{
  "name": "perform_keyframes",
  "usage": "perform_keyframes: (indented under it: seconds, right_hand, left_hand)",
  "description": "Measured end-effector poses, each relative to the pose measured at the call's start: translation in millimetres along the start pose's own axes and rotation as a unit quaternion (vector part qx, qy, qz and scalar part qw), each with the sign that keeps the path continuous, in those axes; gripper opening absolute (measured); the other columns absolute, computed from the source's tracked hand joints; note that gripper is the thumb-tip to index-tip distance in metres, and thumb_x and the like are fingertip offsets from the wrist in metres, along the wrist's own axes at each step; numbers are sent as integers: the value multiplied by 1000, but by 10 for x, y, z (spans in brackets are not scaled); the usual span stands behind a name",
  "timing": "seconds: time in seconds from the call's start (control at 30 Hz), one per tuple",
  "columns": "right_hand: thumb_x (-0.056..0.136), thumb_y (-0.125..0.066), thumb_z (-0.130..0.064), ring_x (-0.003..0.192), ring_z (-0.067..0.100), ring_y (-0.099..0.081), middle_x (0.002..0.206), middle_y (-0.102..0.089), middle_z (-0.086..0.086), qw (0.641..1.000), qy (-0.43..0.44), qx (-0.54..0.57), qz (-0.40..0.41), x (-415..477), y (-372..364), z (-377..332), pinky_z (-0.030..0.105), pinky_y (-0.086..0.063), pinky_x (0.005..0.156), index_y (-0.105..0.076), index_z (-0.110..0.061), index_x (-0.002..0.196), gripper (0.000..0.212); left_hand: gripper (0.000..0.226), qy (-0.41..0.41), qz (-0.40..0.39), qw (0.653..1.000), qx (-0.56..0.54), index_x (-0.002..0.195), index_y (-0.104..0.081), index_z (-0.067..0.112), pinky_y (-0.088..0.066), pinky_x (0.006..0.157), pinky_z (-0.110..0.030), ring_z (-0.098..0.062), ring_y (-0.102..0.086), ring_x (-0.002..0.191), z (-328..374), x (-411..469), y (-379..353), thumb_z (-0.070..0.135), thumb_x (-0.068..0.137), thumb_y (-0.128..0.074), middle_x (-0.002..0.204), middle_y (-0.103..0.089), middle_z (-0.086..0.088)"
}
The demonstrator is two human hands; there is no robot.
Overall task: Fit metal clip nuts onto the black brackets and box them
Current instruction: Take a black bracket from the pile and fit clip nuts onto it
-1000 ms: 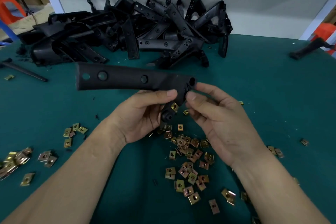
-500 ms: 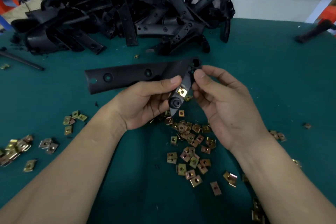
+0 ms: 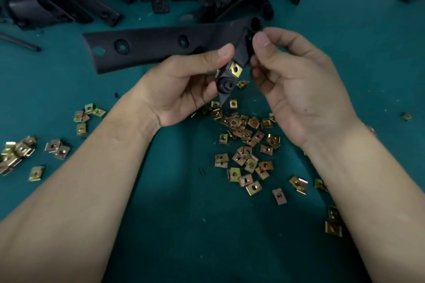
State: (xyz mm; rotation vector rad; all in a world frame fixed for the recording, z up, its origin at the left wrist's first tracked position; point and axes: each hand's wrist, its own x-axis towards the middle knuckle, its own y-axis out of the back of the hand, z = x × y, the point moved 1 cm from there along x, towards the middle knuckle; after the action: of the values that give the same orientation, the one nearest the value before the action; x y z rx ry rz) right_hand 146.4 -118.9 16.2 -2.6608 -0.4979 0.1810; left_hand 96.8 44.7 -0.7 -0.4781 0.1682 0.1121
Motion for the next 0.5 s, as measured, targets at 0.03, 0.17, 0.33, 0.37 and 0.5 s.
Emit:
perform_keyframes:
  seconds: [0.03, 0.17, 0.33, 0.37, 0.5]
  right_hand:
    - [88, -71, -5, 74, 9, -65, 78, -69, 0, 1000, 3, -5, -4, 7, 1, 5, 21, -54, 70, -69, -12, 92, 8]
    - [93, -68, -8, 78, 11, -66, 86, -72, 2, 997, 24, -72, -5, 7, 7, 70, 24, -55, 78, -73, -13, 96, 8]
    - [96, -67, -12, 80, 13, -63, 81, -69, -4, 987, 39, -154, 9, 21, 42, 86, 32, -55, 85, -72, -18, 91, 10]
    - [97, -66, -11, 80, 13, -65, 80, -69, -4, 986, 44, -163, 9, 24, 51, 81, 34, -56, 86, -70, -17, 92, 9]
    - [99, -61, -8, 82, 14, -72, 82, -75, 0, 990, 39, -132, -7, 17, 59, 71, 30, -59, 83, -61, -12, 97, 5]
  left_hand:
    - [66, -9, 4, 1000, -15, 129, -60, -7, -17, 121, -49, -45, -39, 137, 9, -8, -12, 26, 75, -77, 145, -47, -29]
    - [77, -29, 13, 999, -37, 138, -51, -11, -8, 122, -54, -36, -33, 127, 49, -5, -50, 25, 75, -78, 137, -45, -26]
    - [80, -32, 23, 998, -48, 139, -50, -11, -10, 123, -51, -36, -37, 123, 51, 8, -38, 25, 73, -79, 130, -48, -23]
    - [75, -35, 21, 998, -51, 135, -55, -8, -16, 122, -49, -36, -44, 116, 46, 19, -26, 25, 73, -80, 124, -52, -21]
    - [61, -34, 4, 998, -57, 124, -63, 1, -35, 106, -36, -23, -55, 100, 37, 50, 12, 26, 71, -81, 111, -61, -12]
